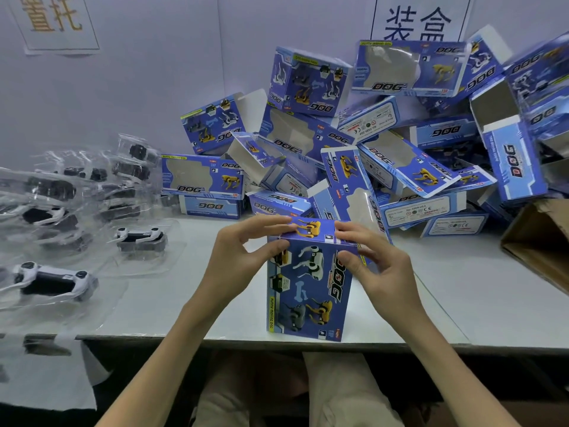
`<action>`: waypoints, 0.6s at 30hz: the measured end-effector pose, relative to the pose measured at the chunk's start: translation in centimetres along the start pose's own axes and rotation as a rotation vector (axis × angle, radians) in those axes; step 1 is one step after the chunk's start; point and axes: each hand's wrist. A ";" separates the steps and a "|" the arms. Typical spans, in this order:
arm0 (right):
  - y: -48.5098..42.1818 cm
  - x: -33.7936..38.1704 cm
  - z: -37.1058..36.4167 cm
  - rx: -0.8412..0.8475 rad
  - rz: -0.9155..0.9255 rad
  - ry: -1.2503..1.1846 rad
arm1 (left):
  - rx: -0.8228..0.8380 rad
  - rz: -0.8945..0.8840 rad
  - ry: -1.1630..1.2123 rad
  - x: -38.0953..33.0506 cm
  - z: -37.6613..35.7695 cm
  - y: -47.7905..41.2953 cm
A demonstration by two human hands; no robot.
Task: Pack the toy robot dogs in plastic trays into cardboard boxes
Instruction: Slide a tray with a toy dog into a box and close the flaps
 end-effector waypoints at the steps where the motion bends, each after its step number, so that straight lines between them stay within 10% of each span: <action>1: 0.1 -0.2 -0.1 -0.015 0.010 -0.018 | 0.000 0.002 0.005 0.0 0.1 -0.1; 18: 0.0 -0.8 -1.2 -0.107 -0.006 -0.118 | -0.021 0.027 0.148 0.0 -0.1 -0.4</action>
Point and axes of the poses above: each hand's wrist, its own y-axis away from the middle knuckle, its own z-axis out of the back of the hand, x = y × z, and after that the axes turned 2 degrees about -z, right-handed
